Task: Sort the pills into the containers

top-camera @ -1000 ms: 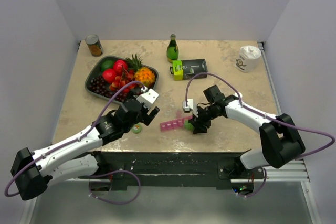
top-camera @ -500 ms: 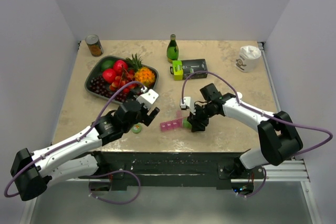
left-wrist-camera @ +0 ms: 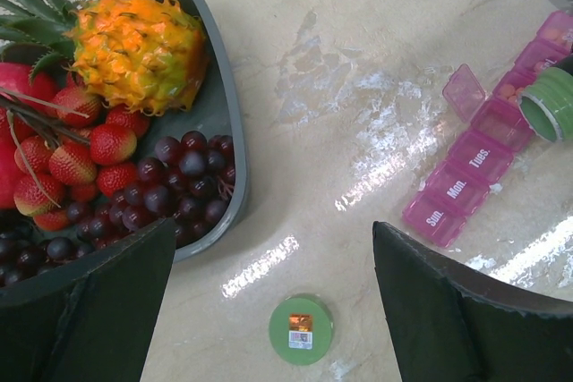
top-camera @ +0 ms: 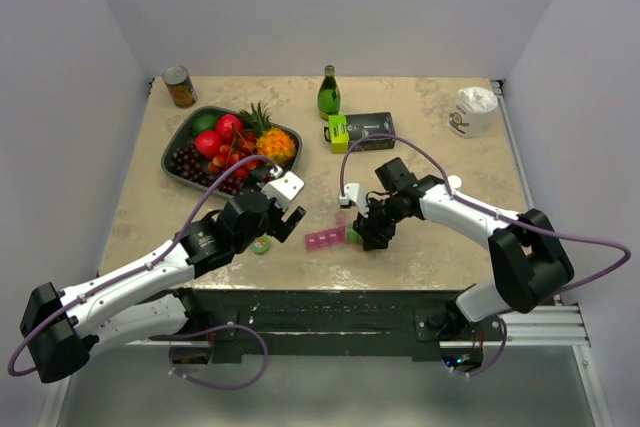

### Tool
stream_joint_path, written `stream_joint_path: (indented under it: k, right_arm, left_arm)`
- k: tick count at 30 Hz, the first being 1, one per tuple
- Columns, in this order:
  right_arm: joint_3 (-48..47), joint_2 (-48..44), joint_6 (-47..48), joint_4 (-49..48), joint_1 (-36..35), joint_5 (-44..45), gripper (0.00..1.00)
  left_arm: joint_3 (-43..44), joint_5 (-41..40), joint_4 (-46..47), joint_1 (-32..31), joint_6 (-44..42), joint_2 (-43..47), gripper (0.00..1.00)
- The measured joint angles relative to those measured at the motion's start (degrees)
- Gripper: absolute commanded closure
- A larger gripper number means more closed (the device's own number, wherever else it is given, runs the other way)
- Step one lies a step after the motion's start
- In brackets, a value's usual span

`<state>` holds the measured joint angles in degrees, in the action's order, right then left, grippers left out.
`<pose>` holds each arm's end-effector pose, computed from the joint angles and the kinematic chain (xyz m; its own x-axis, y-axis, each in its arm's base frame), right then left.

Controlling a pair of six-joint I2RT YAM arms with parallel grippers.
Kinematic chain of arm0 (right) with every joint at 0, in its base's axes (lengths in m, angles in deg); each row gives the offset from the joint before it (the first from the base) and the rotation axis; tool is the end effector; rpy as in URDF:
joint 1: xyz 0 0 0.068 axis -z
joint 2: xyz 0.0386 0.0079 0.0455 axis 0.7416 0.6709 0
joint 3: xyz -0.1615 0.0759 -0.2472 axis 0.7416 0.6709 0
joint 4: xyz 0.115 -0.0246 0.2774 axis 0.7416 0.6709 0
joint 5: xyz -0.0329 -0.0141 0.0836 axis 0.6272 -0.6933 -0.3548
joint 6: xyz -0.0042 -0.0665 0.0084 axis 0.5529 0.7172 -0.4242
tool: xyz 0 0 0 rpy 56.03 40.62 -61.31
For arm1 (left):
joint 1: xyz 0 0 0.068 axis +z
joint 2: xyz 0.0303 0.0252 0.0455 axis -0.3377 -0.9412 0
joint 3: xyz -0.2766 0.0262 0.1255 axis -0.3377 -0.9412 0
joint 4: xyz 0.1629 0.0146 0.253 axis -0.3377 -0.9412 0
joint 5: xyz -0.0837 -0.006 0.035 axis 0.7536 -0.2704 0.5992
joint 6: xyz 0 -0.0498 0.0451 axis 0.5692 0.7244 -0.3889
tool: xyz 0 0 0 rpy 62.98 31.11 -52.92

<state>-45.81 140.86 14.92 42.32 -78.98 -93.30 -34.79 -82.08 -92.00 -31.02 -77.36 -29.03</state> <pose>0.2466 0.1805 0.1781 -0.2556 -0.7728 -0.5809 -0.9667 0.2134 0.1415 0.1709 -0.1787 0.2722 -0.2820 0.4141 -0.8655 0.5365 0.8159 0.2156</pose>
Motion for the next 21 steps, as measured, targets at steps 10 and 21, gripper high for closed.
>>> stream_joint_path:
  k: [10,21]
  right_arm:
    - [-1.6,0.6,-2.3,0.6,-0.9,2.3,1.0]
    - [-2.4,0.7,-3.6,1.6,-1.6,4.3,1.0]
  left_arm:
    - [0.0,0.6,0.0,0.0,0.0,0.0,0.05]
    - [0.0,0.7,0.0,0.0,0.0,0.0,0.05]
